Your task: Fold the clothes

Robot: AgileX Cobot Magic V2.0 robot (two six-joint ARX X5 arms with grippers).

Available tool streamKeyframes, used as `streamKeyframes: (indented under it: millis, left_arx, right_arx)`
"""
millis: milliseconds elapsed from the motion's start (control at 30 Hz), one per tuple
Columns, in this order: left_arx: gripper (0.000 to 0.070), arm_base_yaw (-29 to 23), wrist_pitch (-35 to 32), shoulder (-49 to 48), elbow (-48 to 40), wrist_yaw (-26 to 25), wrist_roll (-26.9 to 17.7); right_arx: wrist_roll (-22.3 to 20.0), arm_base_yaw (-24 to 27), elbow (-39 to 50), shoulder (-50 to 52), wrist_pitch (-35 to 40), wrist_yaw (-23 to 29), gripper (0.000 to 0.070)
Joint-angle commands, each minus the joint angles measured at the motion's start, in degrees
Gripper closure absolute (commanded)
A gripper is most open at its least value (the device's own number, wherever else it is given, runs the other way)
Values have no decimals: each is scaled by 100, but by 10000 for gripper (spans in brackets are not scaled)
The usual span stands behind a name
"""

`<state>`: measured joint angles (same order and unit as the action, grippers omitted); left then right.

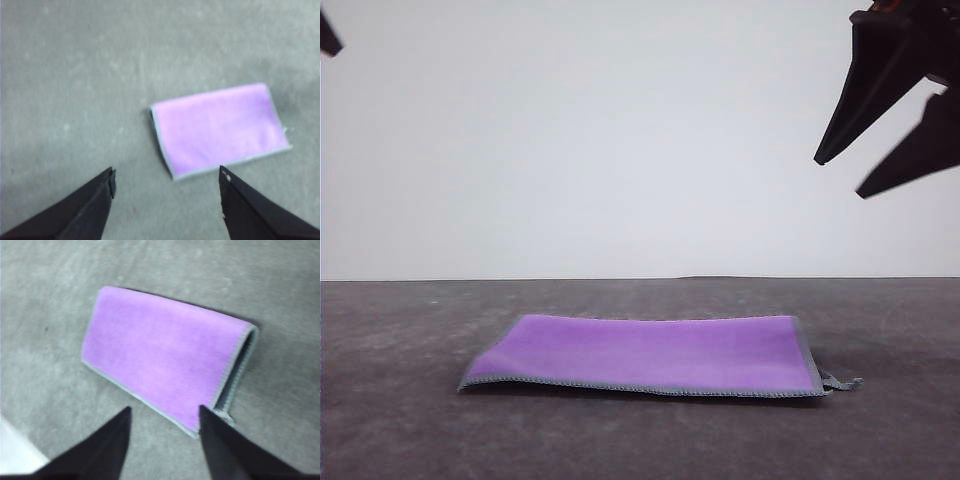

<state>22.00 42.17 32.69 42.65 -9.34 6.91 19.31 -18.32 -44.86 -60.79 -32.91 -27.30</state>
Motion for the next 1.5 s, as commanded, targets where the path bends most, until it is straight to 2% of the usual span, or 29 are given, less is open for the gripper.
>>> streamKeyframes:
  millis: [0, 200, 400, 500, 767, 1000, 1133, 1167, 1200, 1267, 1333, 1467]
  left_arx:
    - [306, 13, -114, -56, 68, -6, 5]
    - [306, 13, -146, -166, 68, -7, 3]
    - [306, 13, -146, -166, 68, -7, 3]
    - [306, 13, -144, -166, 68, -7, 3]
    - [307, 13, -146, -166, 68, -7, 1]
    - [307, 13, -148, -166, 68, -4, -2]
    - [307, 13, -146, -166, 68, -4, 1]
    - [307, 13, -146, -166, 68, -4, 1]
    - [307, 13, -146, -166, 68, -4, 2]
    - [307, 13, -146, -166, 68, -4, 3]
    - [307, 13, -146, -166, 68, -5, 1]
    - [307, 13, -146, -166, 68, -6, 3]
  right_arx:
    - [165, 50, -46, -225, 31, 19, 362]
    - [41, 284, -46, -1125, 427, 3, 362]
    - [-74, 385, -46, -2087, 1204, -604, 362]
    - [-91, 390, -46, -2463, 1469, -738, 362]
    - [-485, 390, -46, -3083, 1581, -729, 362]
    - [-473, 380, -46, -3582, 1838, -1250, 362]
    - [-461, 321, -46, -3808, 1950, -1323, 368]
    - [-461, 318, -46, -3818, 1937, -1295, 379]
    - [-446, 318, -46, -3817, 1933, -1288, 421]
    - [-428, 326, -46, -3803, 1917, -1280, 553]
    - [-429, 379, -46, -3799, 1908, -1289, 634]
    - [-416, 427, -56, -3797, 1870, -1344, 692]
